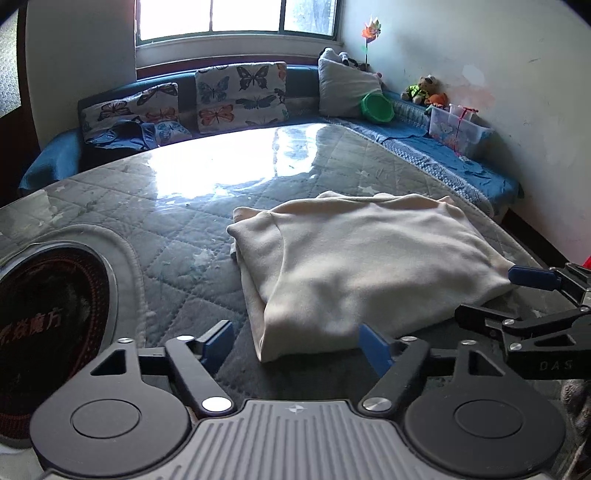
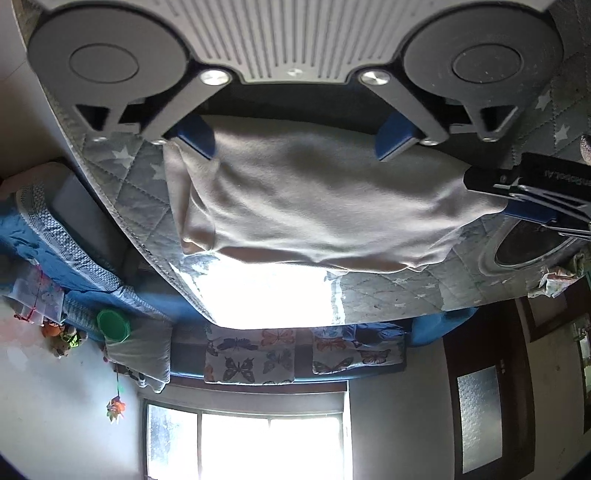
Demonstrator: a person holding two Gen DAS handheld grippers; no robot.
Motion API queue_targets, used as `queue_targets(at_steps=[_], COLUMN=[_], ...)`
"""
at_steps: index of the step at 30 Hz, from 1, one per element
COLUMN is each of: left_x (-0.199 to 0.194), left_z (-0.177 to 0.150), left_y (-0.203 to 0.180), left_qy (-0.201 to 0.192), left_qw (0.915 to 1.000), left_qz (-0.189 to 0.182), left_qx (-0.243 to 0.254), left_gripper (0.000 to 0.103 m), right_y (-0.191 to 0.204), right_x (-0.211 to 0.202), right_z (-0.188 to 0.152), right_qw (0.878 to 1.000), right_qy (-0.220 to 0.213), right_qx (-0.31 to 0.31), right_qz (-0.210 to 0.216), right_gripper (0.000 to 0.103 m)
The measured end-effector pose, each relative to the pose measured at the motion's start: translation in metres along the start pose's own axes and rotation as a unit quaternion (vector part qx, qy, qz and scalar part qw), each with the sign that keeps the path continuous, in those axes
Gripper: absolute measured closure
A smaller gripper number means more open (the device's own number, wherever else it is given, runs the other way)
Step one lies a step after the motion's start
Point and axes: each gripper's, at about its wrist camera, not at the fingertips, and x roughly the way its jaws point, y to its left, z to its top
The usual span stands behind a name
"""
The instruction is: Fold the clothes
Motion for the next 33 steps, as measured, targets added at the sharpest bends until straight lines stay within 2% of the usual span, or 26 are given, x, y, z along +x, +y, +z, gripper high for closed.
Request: queue_targets(at_steps=[2, 10, 15, 25, 33], left_x=[-0.006, -0.022, -0.029, -0.041, -0.051], left_z=[-0.003, -0.017, -0.026, -0.048, -0.062], left_y=[0.0, -0.002, -0.003, -0.008, -0.011], left_qy=[-0.009, -0.021, -0.016, -0.009, -0.009], left_qw=[1.0, 0.9997, 0.9999, 0.9996, 0.9995], left_qz=[0.001, -0.001, 0.005, 0.025, 0.026], left_qx=[0.001, 0.011, 0.005, 0.009, 0.014], left_gripper=[0.015, 0.0, 0.0, 0.0, 0.0], right_y=[0.002, 0.005, 0.001, 0.008, 0.012], right_x=[-0.004, -0.011, -0.018, -0.029, -0.033], right_z=[-0.002, -0.008, -0.013, -0.023, -0.035], right_qw=[1.0, 1.0, 0.999, 0.998, 0.999], right_qy=[-0.005, -0.006, -0.012, -0.014, 0.012], right_qx=[0.001, 0.02, 0.047, 0.051, 0.046], right_qz=[-0.003, -0.022, -0.024, -0.024, -0.021], right_gripper=[0.0, 0.0, 0.0, 0.0, 0.0])
